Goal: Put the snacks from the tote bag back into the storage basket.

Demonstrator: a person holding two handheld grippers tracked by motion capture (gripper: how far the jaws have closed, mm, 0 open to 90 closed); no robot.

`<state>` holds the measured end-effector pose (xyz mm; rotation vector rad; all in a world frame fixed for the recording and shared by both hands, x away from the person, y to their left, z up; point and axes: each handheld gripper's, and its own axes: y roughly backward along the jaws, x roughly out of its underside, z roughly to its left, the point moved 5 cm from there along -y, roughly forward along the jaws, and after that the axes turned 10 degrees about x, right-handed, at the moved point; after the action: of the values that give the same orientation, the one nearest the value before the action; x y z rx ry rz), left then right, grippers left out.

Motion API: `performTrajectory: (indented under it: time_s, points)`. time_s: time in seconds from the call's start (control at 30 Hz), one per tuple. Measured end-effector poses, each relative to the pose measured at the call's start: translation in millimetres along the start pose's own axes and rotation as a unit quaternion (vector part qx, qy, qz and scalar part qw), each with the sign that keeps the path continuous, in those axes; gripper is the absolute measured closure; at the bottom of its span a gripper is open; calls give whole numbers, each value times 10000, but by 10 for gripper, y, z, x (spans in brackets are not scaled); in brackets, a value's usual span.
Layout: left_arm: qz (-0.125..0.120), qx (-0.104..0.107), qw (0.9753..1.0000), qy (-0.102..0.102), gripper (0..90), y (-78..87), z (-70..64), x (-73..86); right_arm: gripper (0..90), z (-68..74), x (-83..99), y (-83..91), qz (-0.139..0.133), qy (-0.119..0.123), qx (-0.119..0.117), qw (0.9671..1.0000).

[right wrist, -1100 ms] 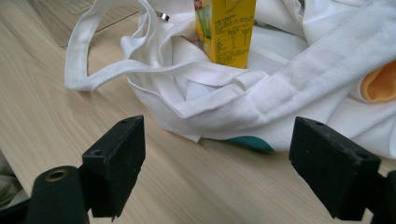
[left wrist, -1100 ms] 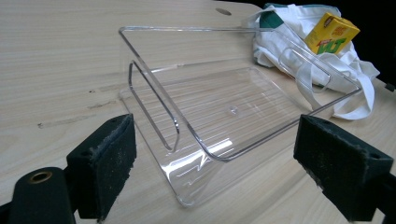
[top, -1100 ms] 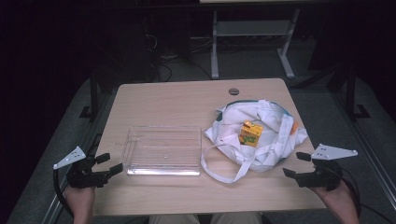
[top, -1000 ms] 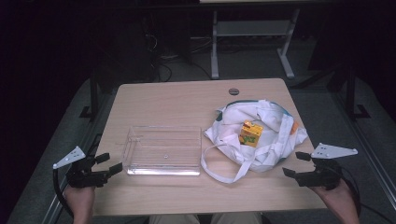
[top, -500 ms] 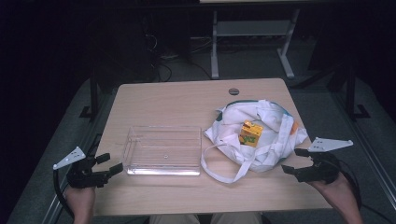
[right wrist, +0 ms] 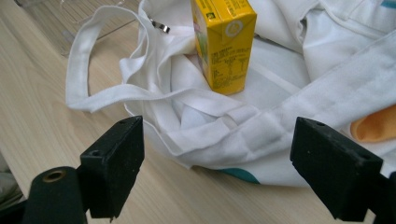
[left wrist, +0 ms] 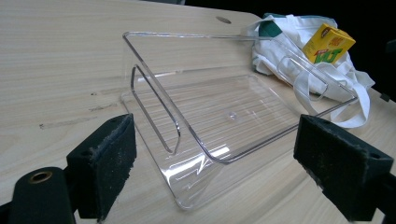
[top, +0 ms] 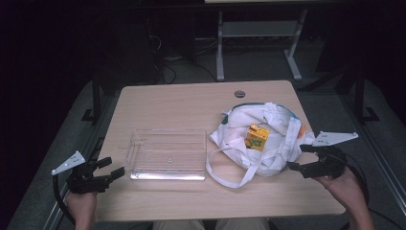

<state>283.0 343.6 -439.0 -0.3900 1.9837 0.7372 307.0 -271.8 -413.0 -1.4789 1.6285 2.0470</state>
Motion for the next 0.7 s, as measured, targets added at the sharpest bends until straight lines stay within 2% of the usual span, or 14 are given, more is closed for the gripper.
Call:
performTrajectory:
  time_s: [0.27,0.4,0.7]
  points:
    - [-42,1,10000,25,126,5,6,-1,169,-18,-83,-31,45,33,13,10000]
    - [-74,-2,10000,59,127,8,-1,-6,170,-2,-172,-75,96,149,18,9998]
    - [-95,-5,9999,69,126,18,7,-8,170,5,-318,-135,79,234,-92,9997]
